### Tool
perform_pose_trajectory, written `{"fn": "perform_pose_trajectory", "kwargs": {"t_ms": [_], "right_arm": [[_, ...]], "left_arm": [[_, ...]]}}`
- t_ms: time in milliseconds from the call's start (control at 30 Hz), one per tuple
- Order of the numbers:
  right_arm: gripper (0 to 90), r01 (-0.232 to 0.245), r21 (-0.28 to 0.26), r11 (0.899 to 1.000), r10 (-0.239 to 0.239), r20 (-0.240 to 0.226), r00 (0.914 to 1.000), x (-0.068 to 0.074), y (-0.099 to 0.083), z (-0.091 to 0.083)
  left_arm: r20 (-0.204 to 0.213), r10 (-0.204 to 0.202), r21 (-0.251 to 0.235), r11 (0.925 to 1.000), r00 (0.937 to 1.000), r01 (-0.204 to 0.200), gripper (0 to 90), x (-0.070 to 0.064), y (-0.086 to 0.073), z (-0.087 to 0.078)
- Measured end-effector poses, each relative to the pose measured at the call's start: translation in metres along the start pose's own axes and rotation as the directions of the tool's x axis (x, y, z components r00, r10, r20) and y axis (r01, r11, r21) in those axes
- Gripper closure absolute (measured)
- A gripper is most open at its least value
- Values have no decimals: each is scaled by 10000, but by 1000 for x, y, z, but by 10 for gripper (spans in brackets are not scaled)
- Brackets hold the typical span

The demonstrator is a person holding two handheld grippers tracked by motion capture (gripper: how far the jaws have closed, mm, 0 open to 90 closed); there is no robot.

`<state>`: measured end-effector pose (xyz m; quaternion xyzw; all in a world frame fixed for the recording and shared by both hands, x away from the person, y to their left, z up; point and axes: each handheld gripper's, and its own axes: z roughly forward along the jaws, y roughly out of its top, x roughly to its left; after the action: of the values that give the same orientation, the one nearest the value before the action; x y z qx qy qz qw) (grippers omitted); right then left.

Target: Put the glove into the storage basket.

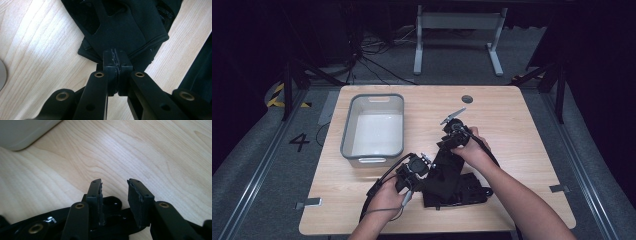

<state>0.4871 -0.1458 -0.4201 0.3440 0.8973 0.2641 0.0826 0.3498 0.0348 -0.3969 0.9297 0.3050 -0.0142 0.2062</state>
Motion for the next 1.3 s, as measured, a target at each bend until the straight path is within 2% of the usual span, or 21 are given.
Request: {"fn": "perform_pose_trajectory", "kwargs": {"t_ms": [133,233,333,500,600,700,800,900,1067,1167,1300], "right_arm": [[637,-64,269,9996,62,91,9999,-5,3,8],[631,-102,383,9992,94,210,9997,-9,4,12],[622,-170,579,9982,171,-1,9999,-11,3,16],[609,70,709,9975,-57,-189,9998,-5,2,13],[610,166,599,9981,-144,-368,9992,-1,2,9],[611,368,889,9954,-320,-542,9980,4,1,9],[615,477,1198,9916,-424,-459,9980,5,0,14],[634,525,1208,9913,-463,-534,9975,5,-2,17],[691,553,1199,9912,-474,-677,9966,3,-3,17],[766,681,1200,9904,-610,-617,9962,6,-3,16],[789,817,1212,9893,-759,-514,9958,9,-3,16]], "left_arm": [[25,-199,-151,9997,9998,199,864,3,-2,-1],[117,-406,-235,9989,9991,409,803,6,-5,-2],[261,-551,-222,9982,9981,557,746,7,-7,-2],[613,-827,-151,9964,9947,837,649,8,-13,-2],[700,-823,21,9966,9941,823,619,7,-14,1],[716,-876,101,9962,9936,871,597,6,-14,4],[816,-956,272,9952,9921,937,581,6,-13,9],[775,-958,465,9946,9924,924,569,5,-12,13],[784,-1069,347,9939,9912,1045,563,6,-11,14],[785,-1146,485,9926,9903,1110,556,8,-10,20],[851,-1272,548,9909,9882,1229,554,9,-8,26]]}}
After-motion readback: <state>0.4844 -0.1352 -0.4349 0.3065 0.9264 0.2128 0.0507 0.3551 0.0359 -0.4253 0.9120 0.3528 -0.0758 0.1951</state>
